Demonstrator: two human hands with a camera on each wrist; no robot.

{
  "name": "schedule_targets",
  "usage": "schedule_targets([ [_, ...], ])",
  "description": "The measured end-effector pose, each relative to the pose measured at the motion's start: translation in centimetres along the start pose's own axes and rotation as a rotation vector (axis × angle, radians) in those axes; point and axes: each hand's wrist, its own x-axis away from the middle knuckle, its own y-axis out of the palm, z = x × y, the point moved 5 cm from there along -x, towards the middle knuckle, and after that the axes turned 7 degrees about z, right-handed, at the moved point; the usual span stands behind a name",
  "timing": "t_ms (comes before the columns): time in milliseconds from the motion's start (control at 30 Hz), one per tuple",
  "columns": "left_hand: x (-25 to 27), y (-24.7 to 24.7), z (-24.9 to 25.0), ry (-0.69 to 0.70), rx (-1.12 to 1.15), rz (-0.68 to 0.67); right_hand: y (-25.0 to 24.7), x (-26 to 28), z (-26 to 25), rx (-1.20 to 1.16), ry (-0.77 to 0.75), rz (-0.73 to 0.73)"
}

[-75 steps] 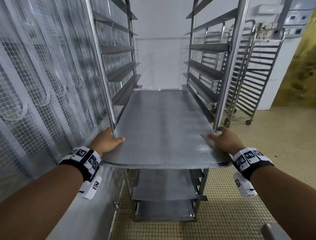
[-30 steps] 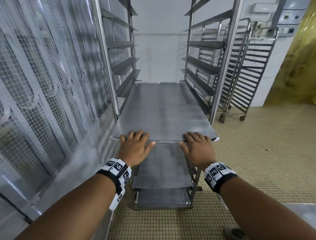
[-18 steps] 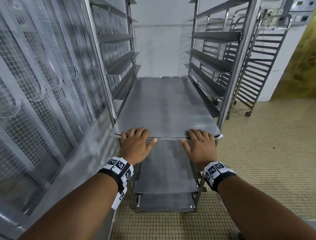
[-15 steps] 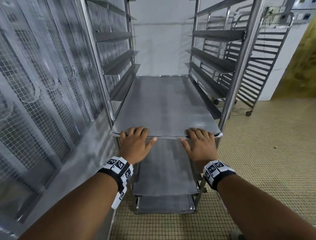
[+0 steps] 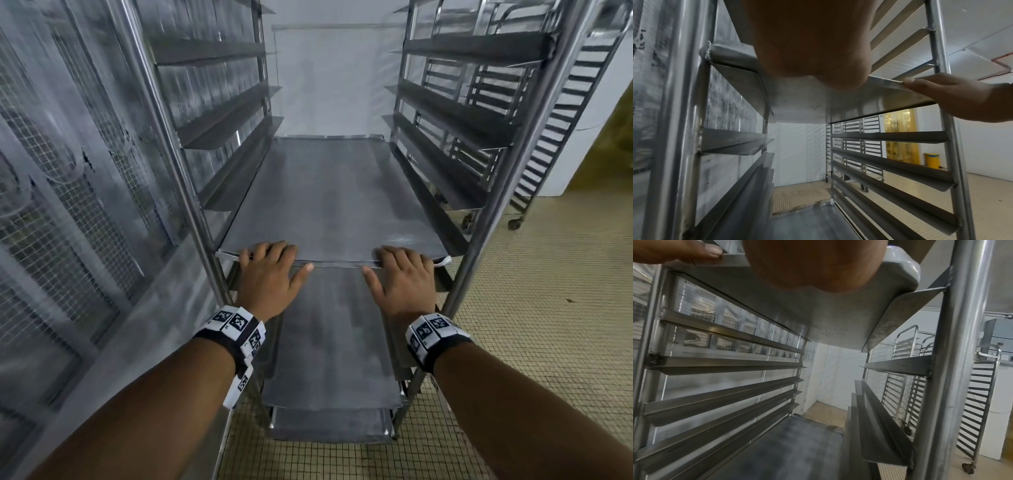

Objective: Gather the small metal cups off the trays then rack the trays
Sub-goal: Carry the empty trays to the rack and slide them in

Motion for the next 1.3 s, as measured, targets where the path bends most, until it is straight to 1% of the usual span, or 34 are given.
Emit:
schedule_targets([
  [300,-2.7,2.1,-0.3,-0.024,0.017,-0.025,2.2,-2.5,1.0,-0.007,-0.006,-0.022],
  [533,-3.0,2.5,-0.4,-0.021,0.007,-0.031,2.3,-2.9,1.1,-0.021,-0.007,-0.029],
  [733,-3.1,2.1,-0.3,-0.042,0.036,-0.072,2.2,-3.0,1.1,0.002,0.000,-0.121],
  [833,-2.9,1.4,0.9,-0.019,0.075,-0.106,0.9,-2.4,0.8,-0.063,0.035,-0.155],
  [900,-2.1,0.8,2.6,0.039,0.090,-0.115,-0.7,-0.7,0.4,-0.083,0.085,-0.153],
  [1000,-0.2,0.4,5.8,0.064,0.157,-0.103,-3.0,2.7,0.2,-0.064,0.138,-0.187],
  [1067,1.1,0.2,8.3,0.094,0.251,-0.092,-5.0,5.2,0.4,-0.041,0.182,-0.235],
  [1133,2.6,0.1,11.2,0.167,0.379,-0.103,-7.3,8.3,1.0,-0.014,0.264,-0.277],
  [1200,3.9,-0.1,14.2,0.205,0.531,-0.139,-9.1,11.8,1.8,0.029,0.340,-0.368],
  [1233,4.8,-0.3,16.3,0.211,0.612,-0.177,-10.2,14.1,2.7,0.065,0.400,-0.422],
  [1300,6.7,-0.8,20.7,0.245,0.718,-0.276,-12.9,18.5,5.0,0.103,0.521,-0.477],
])
